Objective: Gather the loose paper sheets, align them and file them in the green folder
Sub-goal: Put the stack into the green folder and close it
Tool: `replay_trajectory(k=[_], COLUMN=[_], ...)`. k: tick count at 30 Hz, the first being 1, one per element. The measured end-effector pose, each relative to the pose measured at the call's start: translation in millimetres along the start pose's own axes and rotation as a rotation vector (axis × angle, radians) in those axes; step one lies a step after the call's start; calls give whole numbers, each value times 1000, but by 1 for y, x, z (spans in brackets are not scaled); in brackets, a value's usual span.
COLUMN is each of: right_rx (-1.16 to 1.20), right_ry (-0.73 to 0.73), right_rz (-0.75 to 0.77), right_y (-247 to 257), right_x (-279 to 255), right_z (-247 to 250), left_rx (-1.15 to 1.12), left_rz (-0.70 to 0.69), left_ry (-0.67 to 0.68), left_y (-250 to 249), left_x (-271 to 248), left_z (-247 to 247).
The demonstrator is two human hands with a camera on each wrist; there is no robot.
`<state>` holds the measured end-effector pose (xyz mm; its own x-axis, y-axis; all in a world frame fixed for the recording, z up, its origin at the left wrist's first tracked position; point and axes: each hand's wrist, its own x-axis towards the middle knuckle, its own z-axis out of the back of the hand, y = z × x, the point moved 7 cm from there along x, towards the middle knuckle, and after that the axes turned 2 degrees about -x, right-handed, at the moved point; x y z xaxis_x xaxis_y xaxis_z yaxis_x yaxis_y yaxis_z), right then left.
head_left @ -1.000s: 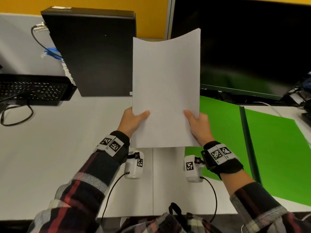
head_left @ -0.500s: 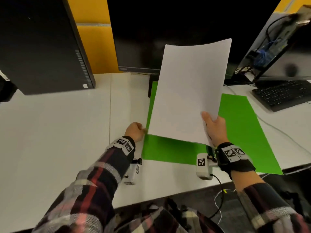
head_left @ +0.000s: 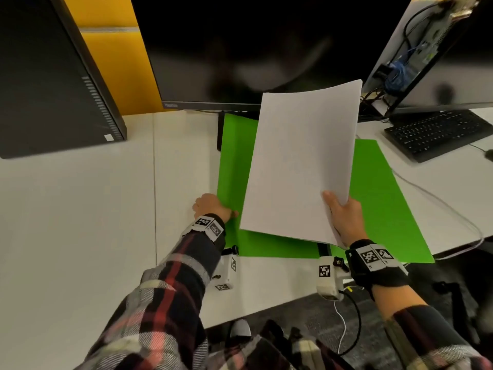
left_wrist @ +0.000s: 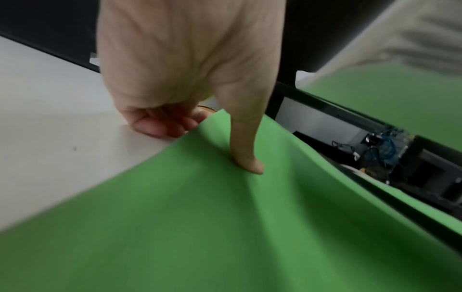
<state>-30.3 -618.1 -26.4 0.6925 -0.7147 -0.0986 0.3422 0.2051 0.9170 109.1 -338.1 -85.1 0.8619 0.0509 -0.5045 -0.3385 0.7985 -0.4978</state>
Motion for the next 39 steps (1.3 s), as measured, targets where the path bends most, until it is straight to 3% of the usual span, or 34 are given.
replay_trajectory(k=[5, 11, 17, 24, 28, 32, 35, 39], right_rx=[3, -11, -65, -244, -302, -323, -364, -395], right_ry=[43, 130, 237, 366, 408, 422, 444, 449], right_rz=[11, 39, 39, 11, 22, 24, 21, 14], right_y=[6, 14, 16, 13, 16, 15, 14, 19], right_x=[-4, -19, -44, -59, -67, -74, -75, -67], right_z=[-16, -48, -96, -139, -155, -158, -157, -155], left_rx=[-282, -437, -478, -453, -355, -41, 178, 167], left_rz=[-51, 3, 182, 267, 269, 251, 101, -158], left_ry=[18, -184, -280, -307, -342, -374, -312, -116], left_y=[33, 122, 233, 299, 305, 278, 229, 160], left_x=[12, 10, -11, -34, -41, -42, -36, -22], left_z=[30, 119, 184, 208, 216, 219, 203, 153])
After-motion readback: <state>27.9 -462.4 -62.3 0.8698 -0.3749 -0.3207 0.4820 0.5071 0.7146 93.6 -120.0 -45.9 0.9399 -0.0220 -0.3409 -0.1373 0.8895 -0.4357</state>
